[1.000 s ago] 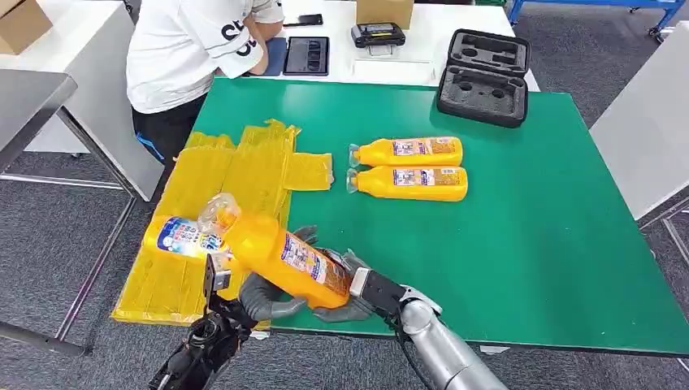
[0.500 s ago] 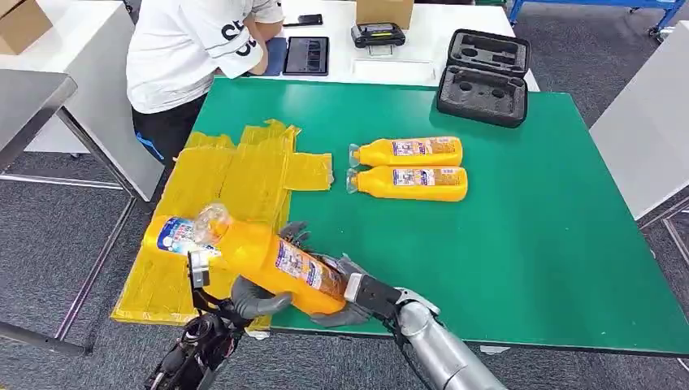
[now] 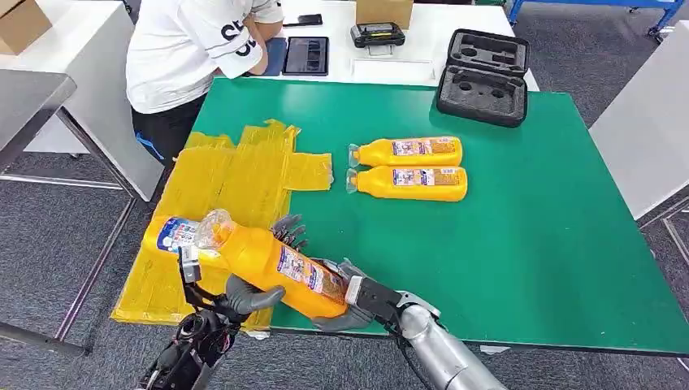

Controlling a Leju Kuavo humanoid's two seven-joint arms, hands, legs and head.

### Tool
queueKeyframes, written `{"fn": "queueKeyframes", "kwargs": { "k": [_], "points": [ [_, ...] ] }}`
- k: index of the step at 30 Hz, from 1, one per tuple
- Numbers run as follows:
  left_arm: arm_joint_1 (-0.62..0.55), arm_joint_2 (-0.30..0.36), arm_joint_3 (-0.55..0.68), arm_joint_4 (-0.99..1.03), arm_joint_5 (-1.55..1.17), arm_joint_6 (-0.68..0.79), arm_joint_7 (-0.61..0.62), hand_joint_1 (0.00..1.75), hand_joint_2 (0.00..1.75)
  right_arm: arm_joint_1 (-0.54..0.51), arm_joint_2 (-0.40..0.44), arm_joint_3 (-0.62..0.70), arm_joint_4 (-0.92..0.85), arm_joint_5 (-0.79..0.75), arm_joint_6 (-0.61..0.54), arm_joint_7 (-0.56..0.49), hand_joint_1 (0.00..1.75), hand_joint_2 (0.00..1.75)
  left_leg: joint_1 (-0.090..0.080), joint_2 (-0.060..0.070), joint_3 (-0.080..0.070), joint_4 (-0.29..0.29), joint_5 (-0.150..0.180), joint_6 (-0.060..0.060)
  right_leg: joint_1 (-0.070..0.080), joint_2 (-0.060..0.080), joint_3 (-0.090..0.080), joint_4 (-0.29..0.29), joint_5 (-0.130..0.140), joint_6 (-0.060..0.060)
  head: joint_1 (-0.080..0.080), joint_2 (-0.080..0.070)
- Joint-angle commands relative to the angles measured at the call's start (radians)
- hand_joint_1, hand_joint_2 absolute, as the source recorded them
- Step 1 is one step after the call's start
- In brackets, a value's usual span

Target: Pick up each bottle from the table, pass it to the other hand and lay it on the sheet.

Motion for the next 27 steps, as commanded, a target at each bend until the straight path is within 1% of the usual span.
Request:
{"fn": "queueKeyframes", "kwargs": {
  "k": [1, 2, 5, 10, 12, 13, 14, 15, 16, 17, 20, 21, 22, 23, 25, 26, 27],
  "points": [
    [-0.049, 0.006, -0.010, 0.053, -0.038, 0.006, -0.014, 0.00, 1.75, -0.040, -0.019, 0.035, 0.062, -0.006, -0.002, 0.003, 1.75, 1.75, 0.000, -0.001, 0.003, 0.000, -0.001, -0.001, 0.000, -0.001, 0.003, 0.000, -0.001, -0.001, 0.000, 0.000],
    [-0.049, 0.006, -0.010, 0.053, -0.038, 0.006, -0.014, 0.00, 1.75, -0.040, -0.019, 0.035, 0.062, -0.006, -0.002, 0.003, 1.75, 1.75, 0.000, 0.000, 0.002, 0.000, 0.000, -0.001, 0.000, 0.000, 0.002, 0.000, -0.001, -0.001, 0.000, 0.000],
    [-0.049, 0.006, -0.010, 0.053, -0.038, 0.006, -0.014, 0.00, 1.75, -0.040, -0.019, 0.035, 0.062, -0.006, -0.002, 0.003, 1.75, 1.75, 0.001, 0.000, 0.006, 0.000, -0.002, -0.002, 0.001, 0.000, 0.006, -0.001, -0.002, -0.002, 0.000, 0.000],
    [-0.049, 0.006, -0.010, 0.053, -0.038, 0.006, -0.014, 0.00, 1.75, -0.040, -0.019, 0.035, 0.062, -0.006, -0.002, 0.003, 1.75, 1.75, 0.000, 0.000, 0.001, 0.000, 0.000, -0.001, 0.000, 0.000, 0.002, 0.000, -0.001, -0.001, 0.000, 0.000],
    [-0.049, 0.006, -0.010, 0.053, -0.038, 0.006, -0.014, 0.00, 1.75, -0.040, -0.019, 0.035, 0.062, -0.006, -0.002, 0.003, 1.75, 1.75, 0.001, 0.000, 0.005, 0.000, -0.002, -0.002, 0.001, 0.000, 0.006, 0.000, -0.002, -0.002, 0.000, 0.000],
    [-0.049, 0.006, -0.010, 0.053, -0.038, 0.006, -0.014, 0.00, 1.75, -0.040, -0.019, 0.035, 0.062, -0.006, -0.002, 0.003, 1.75, 1.75, 0.000, 0.000, 0.001, 0.000, 0.000, -0.001, 0.000, -0.001, 0.001, 0.000, 0.000, -0.001, 0.000, 0.000],
    [-0.049, 0.006, -0.010, 0.053, -0.038, 0.006, -0.014, 0.00, 1.75, -0.040, -0.019, 0.035, 0.062, -0.006, -0.002, 0.003, 1.75, 1.75, 0.001, 0.000, 0.004, -0.001, -0.002, -0.001, 0.001, 0.000, 0.004, -0.001, -0.002, -0.001, 0.000, 0.000],
    [-0.049, 0.006, -0.010, 0.053, -0.038, 0.006, -0.014, 0.00, 1.75, -0.040, -0.019, 0.035, 0.062, -0.006, -0.002, 0.003, 1.75, 1.75, 0.000, 0.000, 0.003, 0.000, -0.001, -0.001, 0.000, 0.000, 0.003, 0.000, -0.001, -0.001, 0.000, 0.000],
    [-0.049, 0.006, -0.010, 0.053, -0.038, 0.006, -0.014, 0.00, 1.75, -0.040, -0.019, 0.035, 0.062, -0.006, -0.002, 0.003, 1.75, 1.75, 0.001, 0.000, 0.004, 0.000, -0.002, -0.001, 0.001, 0.000, 0.005, 0.000, -0.002, -0.002, 0.000, 0.000],
    [-0.049, 0.006, -0.010, 0.053, -0.038, 0.006, -0.014, 0.00, 1.75, -0.040, -0.019, 0.035, 0.062, -0.006, -0.002, 0.003, 1.75, 1.75, 0.000, 0.000, 0.002, 0.000, -0.001, -0.001, 0.000, 0.000, 0.002, 0.000, -0.001, -0.001, 0.000, 0.000],
    [-0.049, 0.006, -0.010, 0.053, -0.038, 0.006, -0.014, 0.00, 1.75, -0.040, -0.019, 0.035, 0.062, -0.006, -0.002, 0.003, 1.75, 1.75, 0.001, 0.000, 0.007, -0.001, -0.002, -0.002, 0.001, 0.000, 0.007, -0.001, -0.002, -0.002, 0.000, 0.000],
    [-0.049, 0.006, -0.010, 0.053, -0.038, 0.006, -0.014, 0.00, 1.75, -0.040, -0.019, 0.035, 0.062, -0.006, -0.002, 0.003, 1.75, 1.75, 0.000, 0.000, 0.002, 0.000, -0.001, -0.001, 0.000, 0.000, 0.002, 0.000, -0.001, -0.001, 0.000, 0.000],
    [-0.049, 0.006, -0.010, 0.053, -0.038, 0.006, -0.014, 0.00, 1.75, -0.040, -0.019, 0.035, 0.062, -0.006, -0.002, 0.003, 1.75, 1.75, 0.001, 0.000, 0.005, 0.000, -0.002, -0.001, 0.001, 0.000, 0.005, -0.001, -0.002, -0.002, 0.000, 0.000],
    [-0.049, 0.006, -0.010, 0.053, -0.038, 0.006, -0.014, 0.00, 1.75, -0.040, -0.019, 0.035, 0.062, -0.006, -0.002, 0.003, 1.75, 1.75, 0.000, 0.000, 0.002, 0.000, -0.001, -0.001, 0.000, 0.000, 0.002, 0.000, -0.001, -0.001, 0.000, 0.000],
    [-0.049, 0.006, -0.010, 0.053, -0.038, 0.006, -0.014, 0.00, 1.75, -0.040, -0.019, 0.035, 0.062, -0.006, -0.002, 0.003, 1.75, 1.75, 0.001, 0.000, 0.007, 0.000, -0.003, -0.002, 0.001, 0.000, 0.007, -0.001, -0.003, -0.002, 0.000, 0.000],
    [-0.049, 0.006, -0.010, 0.053, -0.038, 0.006, -0.014, 0.00, 1.75, -0.040, -0.019, 0.035, 0.062, -0.006, -0.002, 0.003, 1.75, 1.75, 0.000, -0.001, 0.003, 0.000, -0.001, -0.001, 0.000, 0.000, 0.003, 0.000, -0.001, -0.001, 0.000, 0.000],
    [-0.049, 0.006, -0.010, 0.053, -0.038, 0.006, -0.014, 0.00, 1.75, -0.040, -0.019, 0.035, 0.062, -0.006, -0.002, 0.003, 1.75, 1.75, 0.001, 0.000, 0.005, 0.000, -0.002, -0.002, 0.001, 0.000, 0.005, 0.000, -0.002, -0.002, 0.000, 0.000]
  ]
}}
